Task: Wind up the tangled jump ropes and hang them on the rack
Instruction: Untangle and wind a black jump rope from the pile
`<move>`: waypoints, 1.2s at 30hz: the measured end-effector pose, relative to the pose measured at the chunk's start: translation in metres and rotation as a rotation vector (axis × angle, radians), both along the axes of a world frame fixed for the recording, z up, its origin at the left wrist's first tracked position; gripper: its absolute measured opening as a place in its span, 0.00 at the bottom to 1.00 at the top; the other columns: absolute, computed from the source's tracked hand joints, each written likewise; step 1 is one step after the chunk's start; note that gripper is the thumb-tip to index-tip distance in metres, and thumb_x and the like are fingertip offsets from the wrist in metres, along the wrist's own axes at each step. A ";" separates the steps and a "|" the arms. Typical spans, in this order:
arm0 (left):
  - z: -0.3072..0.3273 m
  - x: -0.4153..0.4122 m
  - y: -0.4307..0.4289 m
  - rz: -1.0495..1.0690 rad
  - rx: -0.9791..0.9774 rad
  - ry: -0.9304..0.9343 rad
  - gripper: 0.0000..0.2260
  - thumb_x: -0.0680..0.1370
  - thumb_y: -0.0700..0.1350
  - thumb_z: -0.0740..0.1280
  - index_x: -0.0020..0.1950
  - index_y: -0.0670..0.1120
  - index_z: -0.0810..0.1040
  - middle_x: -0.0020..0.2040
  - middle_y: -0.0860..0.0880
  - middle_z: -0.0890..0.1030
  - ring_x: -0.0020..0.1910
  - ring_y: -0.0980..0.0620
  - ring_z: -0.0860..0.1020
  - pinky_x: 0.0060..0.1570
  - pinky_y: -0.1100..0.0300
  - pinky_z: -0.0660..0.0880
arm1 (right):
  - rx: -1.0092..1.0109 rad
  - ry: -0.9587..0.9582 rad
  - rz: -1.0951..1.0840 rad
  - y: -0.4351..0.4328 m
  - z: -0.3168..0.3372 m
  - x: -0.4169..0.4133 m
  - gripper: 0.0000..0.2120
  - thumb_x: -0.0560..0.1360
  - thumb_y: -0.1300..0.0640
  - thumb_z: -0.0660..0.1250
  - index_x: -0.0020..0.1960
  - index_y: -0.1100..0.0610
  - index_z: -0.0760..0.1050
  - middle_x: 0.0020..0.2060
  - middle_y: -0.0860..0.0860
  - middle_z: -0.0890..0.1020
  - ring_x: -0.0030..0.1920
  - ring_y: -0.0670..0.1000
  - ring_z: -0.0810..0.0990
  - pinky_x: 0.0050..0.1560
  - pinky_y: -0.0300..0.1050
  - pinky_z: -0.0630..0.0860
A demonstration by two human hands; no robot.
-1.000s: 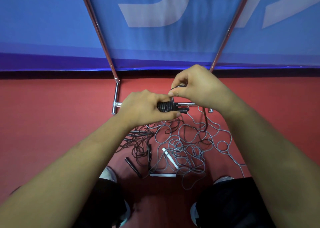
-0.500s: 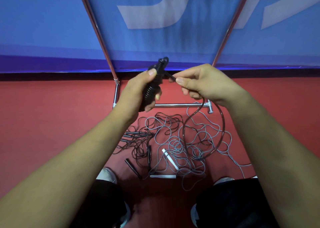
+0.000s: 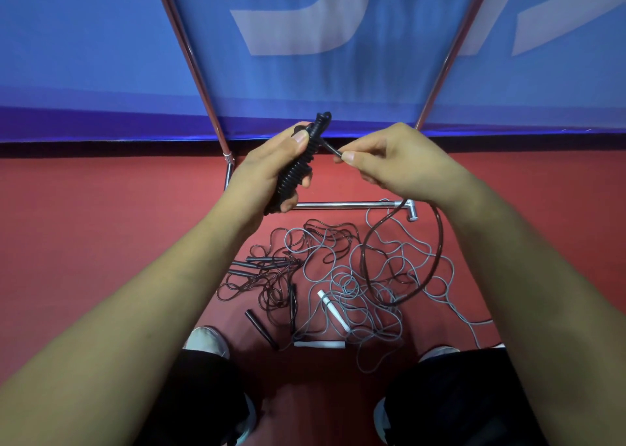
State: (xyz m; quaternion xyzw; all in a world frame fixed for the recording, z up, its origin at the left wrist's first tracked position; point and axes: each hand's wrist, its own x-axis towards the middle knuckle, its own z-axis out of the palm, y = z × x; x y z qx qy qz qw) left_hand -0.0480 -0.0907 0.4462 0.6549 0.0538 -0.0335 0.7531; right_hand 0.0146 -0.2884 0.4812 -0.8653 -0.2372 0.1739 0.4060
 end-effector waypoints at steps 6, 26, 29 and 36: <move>-0.006 0.003 -0.001 0.090 0.229 -0.046 0.12 0.81 0.45 0.68 0.65 0.49 0.78 0.39 0.49 0.77 0.36 0.51 0.77 0.27 0.56 0.77 | -0.127 -0.071 0.088 -0.001 0.001 -0.006 0.09 0.80 0.55 0.66 0.58 0.51 0.82 0.23 0.41 0.73 0.26 0.40 0.70 0.29 0.30 0.63; -0.002 -0.009 -0.003 -0.155 1.411 -0.146 0.25 0.70 0.73 0.62 0.63 0.65 0.74 0.44 0.54 0.83 0.48 0.47 0.81 0.43 0.57 0.72 | -0.125 -0.190 0.136 0.008 0.004 -0.017 0.07 0.77 0.58 0.69 0.42 0.58 0.83 0.31 0.51 0.79 0.30 0.44 0.72 0.29 0.35 0.65; -0.002 -0.011 -0.002 -0.158 1.408 -0.119 0.33 0.61 0.82 0.54 0.47 0.57 0.75 0.31 0.54 0.77 0.35 0.51 0.76 0.36 0.57 0.70 | -0.110 -0.194 0.147 0.011 0.000 -0.017 0.05 0.76 0.59 0.70 0.43 0.56 0.84 0.34 0.49 0.82 0.36 0.46 0.76 0.37 0.38 0.69; -0.011 -0.010 -0.001 -0.143 1.356 -0.114 0.30 0.63 0.80 0.55 0.37 0.54 0.74 0.26 0.52 0.74 0.29 0.56 0.74 0.32 0.59 0.68 | -0.035 -0.138 0.079 0.014 -0.002 -0.015 0.06 0.70 0.58 0.77 0.44 0.55 0.81 0.32 0.48 0.82 0.32 0.45 0.75 0.35 0.40 0.70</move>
